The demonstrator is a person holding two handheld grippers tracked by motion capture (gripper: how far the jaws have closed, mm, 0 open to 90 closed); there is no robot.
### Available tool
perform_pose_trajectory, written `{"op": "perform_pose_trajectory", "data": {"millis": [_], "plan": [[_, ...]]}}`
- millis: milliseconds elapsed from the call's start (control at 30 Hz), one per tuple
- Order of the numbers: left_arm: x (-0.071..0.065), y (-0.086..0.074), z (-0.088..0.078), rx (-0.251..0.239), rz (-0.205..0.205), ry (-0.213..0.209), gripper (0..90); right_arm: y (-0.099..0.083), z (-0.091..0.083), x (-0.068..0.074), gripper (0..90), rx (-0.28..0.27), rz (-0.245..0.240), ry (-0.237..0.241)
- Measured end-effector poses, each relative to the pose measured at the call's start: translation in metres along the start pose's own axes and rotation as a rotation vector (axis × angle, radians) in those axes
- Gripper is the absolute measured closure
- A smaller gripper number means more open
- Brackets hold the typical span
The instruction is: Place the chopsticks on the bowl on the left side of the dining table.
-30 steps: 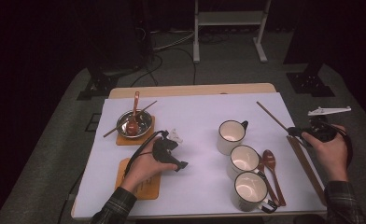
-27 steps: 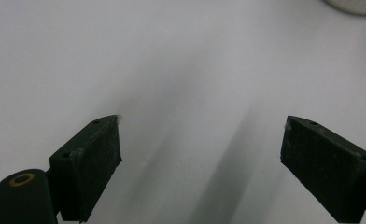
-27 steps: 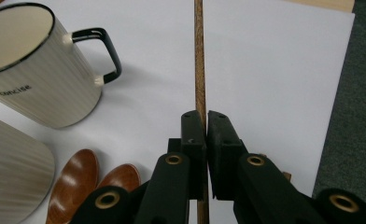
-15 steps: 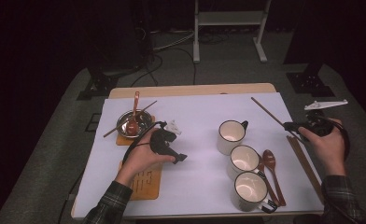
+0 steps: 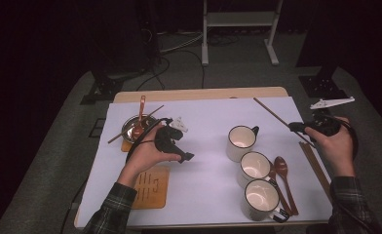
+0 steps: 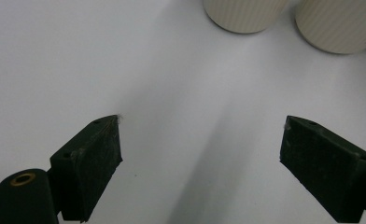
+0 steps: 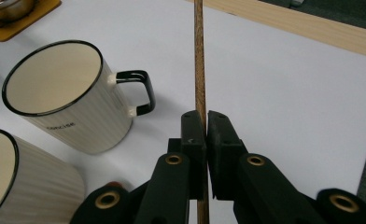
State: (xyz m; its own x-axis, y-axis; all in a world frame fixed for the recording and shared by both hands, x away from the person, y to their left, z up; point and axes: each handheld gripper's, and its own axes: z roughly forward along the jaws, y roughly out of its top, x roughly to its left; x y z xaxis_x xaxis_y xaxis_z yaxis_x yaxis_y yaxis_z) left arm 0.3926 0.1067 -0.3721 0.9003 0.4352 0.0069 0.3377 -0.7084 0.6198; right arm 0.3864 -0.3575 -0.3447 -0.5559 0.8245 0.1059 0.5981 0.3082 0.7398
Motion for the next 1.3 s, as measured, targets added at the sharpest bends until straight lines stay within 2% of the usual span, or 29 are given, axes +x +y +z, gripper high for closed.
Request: {"op": "perform_pose_trajectory", "data": {"millis": [600,900,1133,1300], "plan": [[0.014,0.011,-0.007,-0.011,0.024,-0.003,11.4,0.022,0.017,0.012,85.0,0.007,-0.05,0.064],[0.022,0.015,-0.013,-0.029,0.019,-0.008,11.5,0.03,0.021,0.015,85.0,0.002,-0.077,0.093],[0.027,0.019,-0.018,-0.032,0.039,-0.017,11.5,0.035,0.027,0.019,85.0,0.007,-0.1,0.125],[0.029,0.017,-0.019,-0.036,0.051,-0.008,11.5,0.04,0.032,0.022,85.0,0.005,-0.127,0.153]]}}
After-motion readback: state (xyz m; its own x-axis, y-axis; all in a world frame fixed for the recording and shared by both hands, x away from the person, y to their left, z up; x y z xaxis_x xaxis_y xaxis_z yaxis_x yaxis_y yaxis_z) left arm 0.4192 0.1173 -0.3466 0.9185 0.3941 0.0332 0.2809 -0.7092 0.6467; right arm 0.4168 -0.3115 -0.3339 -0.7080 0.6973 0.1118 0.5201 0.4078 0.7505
